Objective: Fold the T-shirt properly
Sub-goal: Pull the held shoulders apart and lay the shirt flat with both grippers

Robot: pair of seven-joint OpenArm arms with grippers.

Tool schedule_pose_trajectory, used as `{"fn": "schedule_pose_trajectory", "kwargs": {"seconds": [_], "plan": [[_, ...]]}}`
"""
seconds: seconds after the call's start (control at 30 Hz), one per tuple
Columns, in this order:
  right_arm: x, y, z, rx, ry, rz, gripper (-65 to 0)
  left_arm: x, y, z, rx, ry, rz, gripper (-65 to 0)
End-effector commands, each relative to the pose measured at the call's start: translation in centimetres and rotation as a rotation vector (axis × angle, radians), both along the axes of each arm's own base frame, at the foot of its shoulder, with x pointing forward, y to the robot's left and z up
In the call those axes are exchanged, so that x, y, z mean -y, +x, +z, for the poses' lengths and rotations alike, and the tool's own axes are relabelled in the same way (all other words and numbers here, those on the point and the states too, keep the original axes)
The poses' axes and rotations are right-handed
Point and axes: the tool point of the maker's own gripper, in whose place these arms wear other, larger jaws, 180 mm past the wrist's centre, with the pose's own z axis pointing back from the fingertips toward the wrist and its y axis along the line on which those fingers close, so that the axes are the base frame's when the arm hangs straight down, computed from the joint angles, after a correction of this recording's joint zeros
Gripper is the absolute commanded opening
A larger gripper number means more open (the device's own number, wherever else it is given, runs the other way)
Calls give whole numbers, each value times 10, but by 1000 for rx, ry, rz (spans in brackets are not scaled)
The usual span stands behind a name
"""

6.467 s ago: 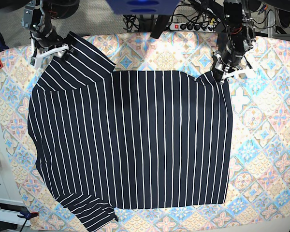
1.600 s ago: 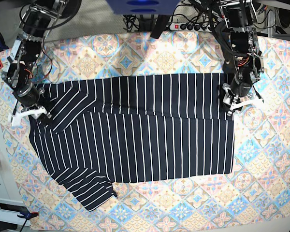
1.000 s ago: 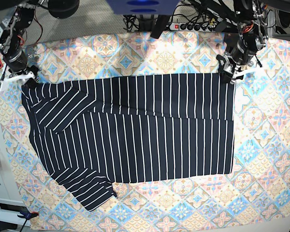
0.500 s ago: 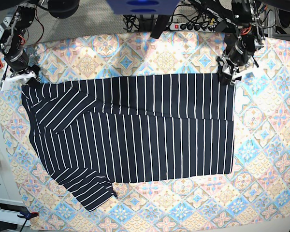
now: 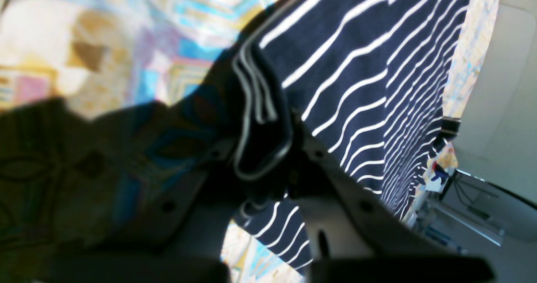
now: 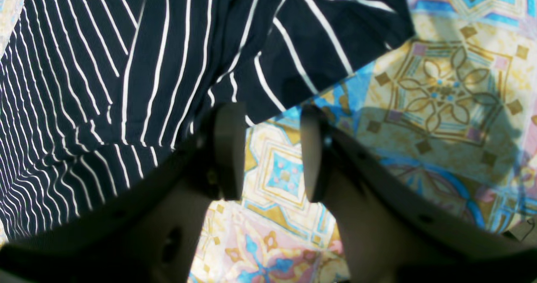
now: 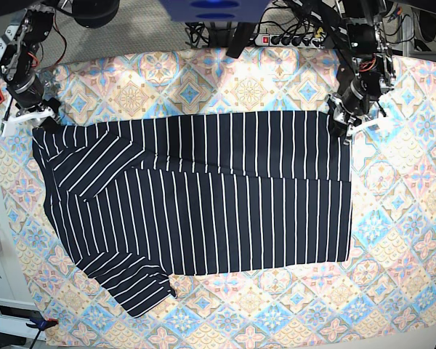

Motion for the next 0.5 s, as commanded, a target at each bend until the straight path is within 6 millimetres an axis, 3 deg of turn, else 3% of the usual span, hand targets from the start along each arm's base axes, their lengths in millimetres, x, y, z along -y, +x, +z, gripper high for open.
{"fn": "schedule_pose_trajectory", "kwargs": {"seconds": [0.0,0.27,0.47], "plan": [[8,5,8,31,-15,-7,-423,3,0,1,-5,-8,-13,-650],[6,-1,-19,13,122,-82,-319,2,-3,-1,-13,-7,-13,-650],[1,12,-44,26,289,-177,-287,2,-3,-1,-14,-5,-14,-650]]}}
